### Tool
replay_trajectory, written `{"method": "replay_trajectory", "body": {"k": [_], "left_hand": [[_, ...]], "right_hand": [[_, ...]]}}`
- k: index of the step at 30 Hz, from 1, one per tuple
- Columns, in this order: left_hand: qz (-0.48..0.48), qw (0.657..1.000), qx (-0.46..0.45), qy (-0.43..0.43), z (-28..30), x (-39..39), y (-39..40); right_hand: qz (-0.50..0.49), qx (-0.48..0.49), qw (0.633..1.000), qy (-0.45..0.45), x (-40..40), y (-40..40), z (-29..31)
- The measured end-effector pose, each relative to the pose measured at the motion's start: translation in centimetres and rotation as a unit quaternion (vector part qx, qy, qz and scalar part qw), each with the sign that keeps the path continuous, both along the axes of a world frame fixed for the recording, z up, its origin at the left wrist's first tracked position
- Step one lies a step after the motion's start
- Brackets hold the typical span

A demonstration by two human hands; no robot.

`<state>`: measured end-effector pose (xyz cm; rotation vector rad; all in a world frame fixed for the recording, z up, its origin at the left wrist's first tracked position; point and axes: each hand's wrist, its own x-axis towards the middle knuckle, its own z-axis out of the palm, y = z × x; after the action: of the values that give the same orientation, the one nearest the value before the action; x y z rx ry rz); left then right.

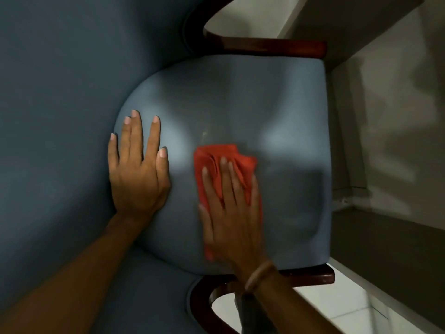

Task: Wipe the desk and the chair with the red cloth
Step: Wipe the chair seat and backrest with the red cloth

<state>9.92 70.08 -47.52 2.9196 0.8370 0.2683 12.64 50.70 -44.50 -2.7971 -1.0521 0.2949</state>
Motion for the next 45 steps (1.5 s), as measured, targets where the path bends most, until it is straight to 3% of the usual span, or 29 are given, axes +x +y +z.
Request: {"method": "replay_trajectory", "body": {"k": [6,11,15,19,23,26,29,31,33,35,37,39,40,42,45], "left_hand": [[-0.008,1.0,-0.006,0.004,0.2,0.0,0.1],[-0.009,1.0,-0.007,0.004,0.1,0.0,0.3],[0.0,1.0,-0.005,-0.006,-0.1,0.1,0.3],[0.003,1.0,-0.003,-0.013,-0.6,0.1,0.3],[0.0,1.0,-0.005,-0.022,-0.9,0.0,0.3],[0.001,1.0,-0.004,-0.018,-0.7,0.1,0.4],[0.002,1.0,-0.027,0.001,0.3,0.2,0.1],[0.023,0.993,-0.111,-0.015,1.6,0.7,0.1],[0.064,0.975,-0.204,-0.063,3.2,1.6,0.3],[0.064,0.974,-0.198,-0.092,5.0,2.8,-1.1],[0.023,0.983,-0.161,-0.085,5.9,4.3,-4.7],[0.005,0.99,-0.138,-0.024,5.5,5.6,-8.7],[0.01,0.991,-0.13,0.02,5.0,6.1,-10.2],[0.024,0.992,-0.109,0.066,3.6,7.0,-11.0],[-0.023,0.996,-0.071,0.048,2.4,8.2,-8.5]], "right_hand": [[-0.007,0.026,0.999,-0.034,14.6,7.3,-0.3],[-0.109,0.008,0.992,-0.068,19.8,0.5,-0.3],[-0.206,0.021,0.977,-0.053,12.5,-8.7,-0.1],[-0.121,-0.027,0.992,-0.02,-1.1,-9.1,-0.1],[-0.035,-0.018,0.999,-0.002,-2.0,-2.3,-0.5],[0.046,0.031,0.998,0.014,1.8,1.7,-0.2],[0.061,0.076,0.995,0.022,5.0,6.6,0.8],[0.016,0.133,0.991,0.029,7.4,9.0,2.1],[-0.071,0.249,0.966,0.008,10.7,9.1,3.4],[-0.132,0.291,0.947,-0.025,14.5,7.1,3.9],[-0.12,0.176,0.977,-0.006,17.8,4.4,3.2],[-0.056,0.005,0.998,0.009,19.2,2.2,1.4],[-0.03,-0.033,0.999,0.0,19.2,1.5,0.4],[-0.009,-0.03,0.999,-0.033,19.2,1.0,-0.8],[-0.02,0.009,0.996,-0.084,19.2,0.8,-1.7]]}}
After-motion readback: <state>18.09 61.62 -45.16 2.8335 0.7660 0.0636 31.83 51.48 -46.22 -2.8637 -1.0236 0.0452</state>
